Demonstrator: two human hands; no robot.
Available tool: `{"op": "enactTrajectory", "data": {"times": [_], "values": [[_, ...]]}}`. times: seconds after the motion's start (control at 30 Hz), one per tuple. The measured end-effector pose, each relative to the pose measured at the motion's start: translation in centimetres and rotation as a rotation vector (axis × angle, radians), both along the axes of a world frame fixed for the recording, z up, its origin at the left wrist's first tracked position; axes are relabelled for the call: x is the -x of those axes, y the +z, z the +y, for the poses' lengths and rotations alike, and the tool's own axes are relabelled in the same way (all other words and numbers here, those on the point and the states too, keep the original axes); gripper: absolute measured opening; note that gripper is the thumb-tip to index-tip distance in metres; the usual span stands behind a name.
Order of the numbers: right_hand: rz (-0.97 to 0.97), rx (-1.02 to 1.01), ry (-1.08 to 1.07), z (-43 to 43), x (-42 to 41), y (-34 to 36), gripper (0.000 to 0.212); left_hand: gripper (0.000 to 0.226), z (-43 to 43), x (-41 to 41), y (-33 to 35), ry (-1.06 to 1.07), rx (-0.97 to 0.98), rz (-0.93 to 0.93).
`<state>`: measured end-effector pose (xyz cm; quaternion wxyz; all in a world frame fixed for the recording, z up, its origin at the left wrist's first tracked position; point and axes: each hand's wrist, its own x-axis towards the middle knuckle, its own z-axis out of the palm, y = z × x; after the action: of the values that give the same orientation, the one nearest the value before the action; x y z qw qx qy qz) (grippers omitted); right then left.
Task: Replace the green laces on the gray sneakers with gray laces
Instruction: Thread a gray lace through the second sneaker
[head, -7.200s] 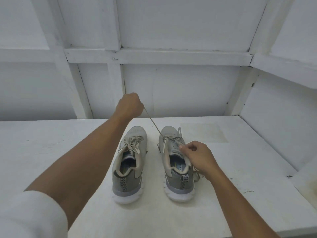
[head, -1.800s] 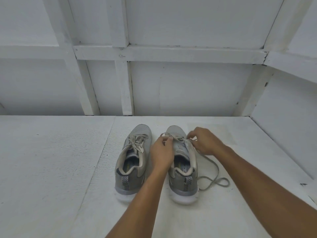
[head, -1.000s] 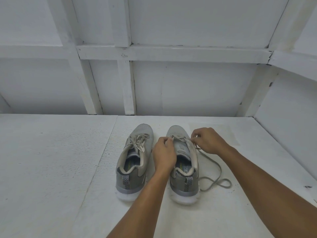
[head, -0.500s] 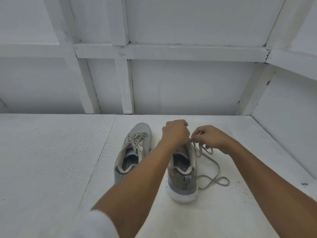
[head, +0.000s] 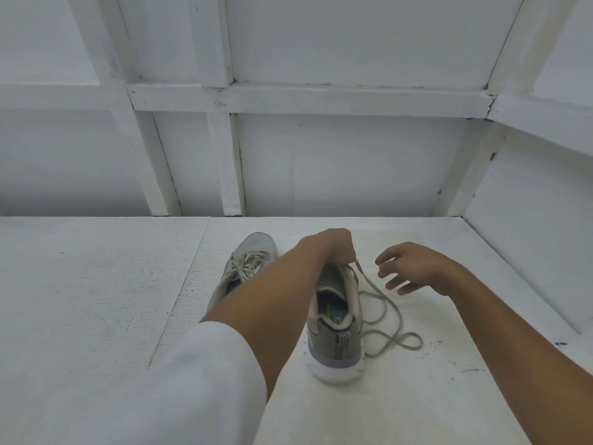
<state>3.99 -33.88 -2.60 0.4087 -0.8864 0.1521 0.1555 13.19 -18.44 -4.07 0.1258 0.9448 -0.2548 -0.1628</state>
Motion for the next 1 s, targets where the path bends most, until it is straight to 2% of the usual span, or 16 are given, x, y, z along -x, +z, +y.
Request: {"op": "enactTrajectory", "data": {"times": [0.17,0.33,0.47,0.57,0.63,0.7,0.77,0.8,0.83,0.9,1.0], "values": [[-0.122,-0.021,0.004,0.3,-0.4,0.0,0.032,0.026,1.1,0.8,3.4,0.008,0.494,0.18],[-0.169,-0.164,0.124,1.5,-1.0,0.9,0.014,0.02,1.6,2.2,8.7,-0.07,0.844,0.332],[-0.074,-0.27,0.19,1.4,-0.7,2.2,0.032,0.026,3.1,2.4,11.1,-0.089,1.113,0.537],[0.034,-0.305,0.274,0.9,-0.1,2.9,0.052,0.023,4.5,2.0,12.2,-0.028,1.296,0.573],[0.07,-0.458,0.316,0.4,0.2,3.0,0.058,0.02,5.2,1.4,12.2,0.068,1.297,0.48],[0.069,-0.655,0.37,0.2,0.5,3.2,0.062,0.025,5.6,1.2,11.9,0.114,1.075,0.256],[0.024,-0.854,0.382,0.5,0.6,3.5,0.059,0.045,5.7,1.3,10.9,0.101,0.736,0.039],[-0.016,-0.939,0.373,0.7,0.6,3.8,0.057,0.047,5.8,1.7,10.2,0.104,0.65,-0.034],[-0.059,-1.005,0.358,1.0,0.6,4.1,0.054,0.043,5.9,2.3,9.7,0.118,0.654,-0.071],[-0.135,-1.088,0.339,1.6,0.7,4.9,0.048,0.032,6.5,3.9,8.5,0.122,0.747,0.016],[-0.2,-1.147,0.256,1.9,0.9,5.8,0.05,0.039,7.4,6.5,6.6,0.0,0.759,0.38]]}}
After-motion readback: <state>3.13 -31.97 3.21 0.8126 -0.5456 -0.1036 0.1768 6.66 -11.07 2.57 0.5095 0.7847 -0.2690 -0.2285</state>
